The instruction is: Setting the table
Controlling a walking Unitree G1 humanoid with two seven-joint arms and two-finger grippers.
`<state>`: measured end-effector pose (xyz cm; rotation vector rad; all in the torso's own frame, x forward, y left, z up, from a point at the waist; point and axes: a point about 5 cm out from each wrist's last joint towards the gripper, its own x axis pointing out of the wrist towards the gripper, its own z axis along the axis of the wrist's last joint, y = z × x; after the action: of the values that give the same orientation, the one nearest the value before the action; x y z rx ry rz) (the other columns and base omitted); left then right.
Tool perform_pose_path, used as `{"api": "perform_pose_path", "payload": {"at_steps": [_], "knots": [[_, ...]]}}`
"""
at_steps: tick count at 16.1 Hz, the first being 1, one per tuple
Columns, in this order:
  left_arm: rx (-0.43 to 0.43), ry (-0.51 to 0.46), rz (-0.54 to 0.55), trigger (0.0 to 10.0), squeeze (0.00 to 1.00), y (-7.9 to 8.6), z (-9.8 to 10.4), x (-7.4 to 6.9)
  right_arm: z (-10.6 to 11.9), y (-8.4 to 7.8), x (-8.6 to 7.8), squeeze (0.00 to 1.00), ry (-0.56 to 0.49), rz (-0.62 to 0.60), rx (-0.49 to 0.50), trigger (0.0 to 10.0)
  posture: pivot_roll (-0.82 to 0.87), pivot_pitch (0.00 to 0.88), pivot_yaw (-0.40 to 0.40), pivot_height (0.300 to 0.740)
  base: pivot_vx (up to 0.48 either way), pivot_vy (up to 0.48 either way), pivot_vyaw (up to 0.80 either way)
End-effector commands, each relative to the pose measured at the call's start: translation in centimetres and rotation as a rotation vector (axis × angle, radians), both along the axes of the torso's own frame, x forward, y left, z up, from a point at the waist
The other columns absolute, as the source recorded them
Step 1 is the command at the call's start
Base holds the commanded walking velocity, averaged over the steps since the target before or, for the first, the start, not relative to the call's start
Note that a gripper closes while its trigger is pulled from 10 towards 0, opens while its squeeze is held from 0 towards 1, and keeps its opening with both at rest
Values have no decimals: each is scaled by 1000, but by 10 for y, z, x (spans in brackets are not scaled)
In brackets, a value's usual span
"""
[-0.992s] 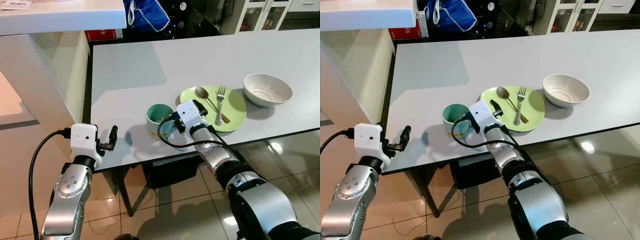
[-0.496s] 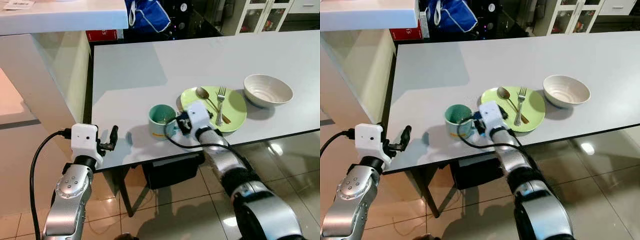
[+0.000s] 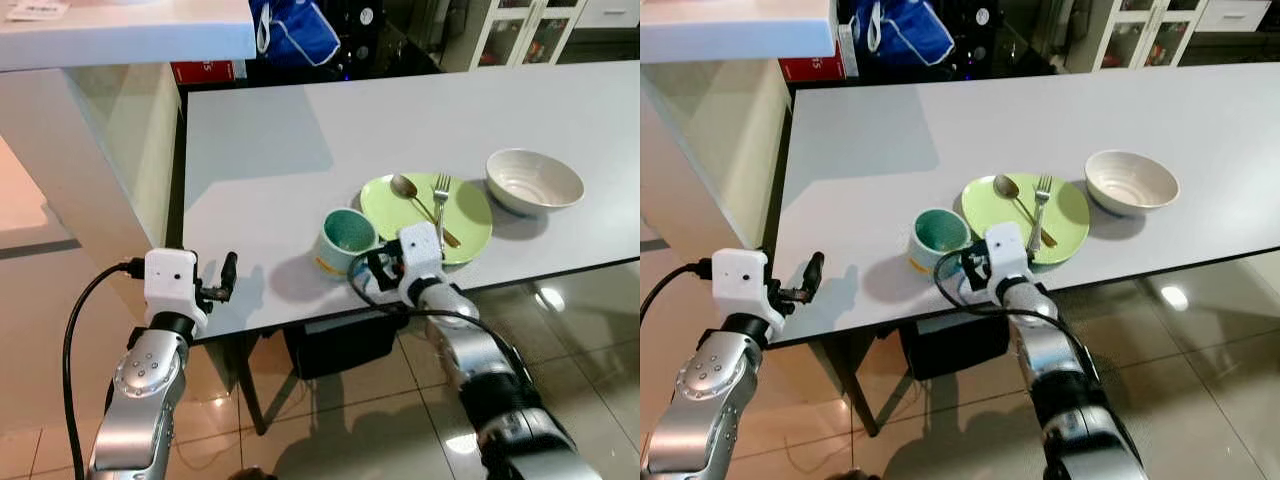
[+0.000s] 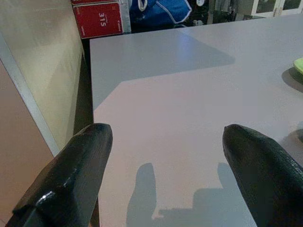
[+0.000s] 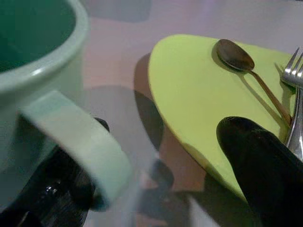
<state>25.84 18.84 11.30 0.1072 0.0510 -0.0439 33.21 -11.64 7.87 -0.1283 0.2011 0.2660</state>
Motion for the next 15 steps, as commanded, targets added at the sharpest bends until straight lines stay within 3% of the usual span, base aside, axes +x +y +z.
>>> {"api": "perform_pose_path", "payload": {"at_steps": [1, 8, 11, 15], "knots": [[10, -6, 4, 10000, 0, 0, 0, 1, 4, -1, -1, 0, 2, 4, 5, 10000, 94, 19, -4, 740, 0, 0, 0], [5, -5, 3, 10000, 0, -2, 0, 1, 17, 1, -2, 0, -25, 4, -19, 10000, 98, 22, -8, 740, 0, 0, 0], [6, -4, 7, 10000, 0, -1, 0, -1, 23, 6, -5, 0, -8, 1, 33, 10000, 96, 26, -10, 740, 0, 0, 0], [7, -6, 8, 10000, 0, -1, 0, 0, 28, 8, -8, 0, 69, -36, 193, 10000, 93, 27, -13, 740, 0, 0, 0]]}}
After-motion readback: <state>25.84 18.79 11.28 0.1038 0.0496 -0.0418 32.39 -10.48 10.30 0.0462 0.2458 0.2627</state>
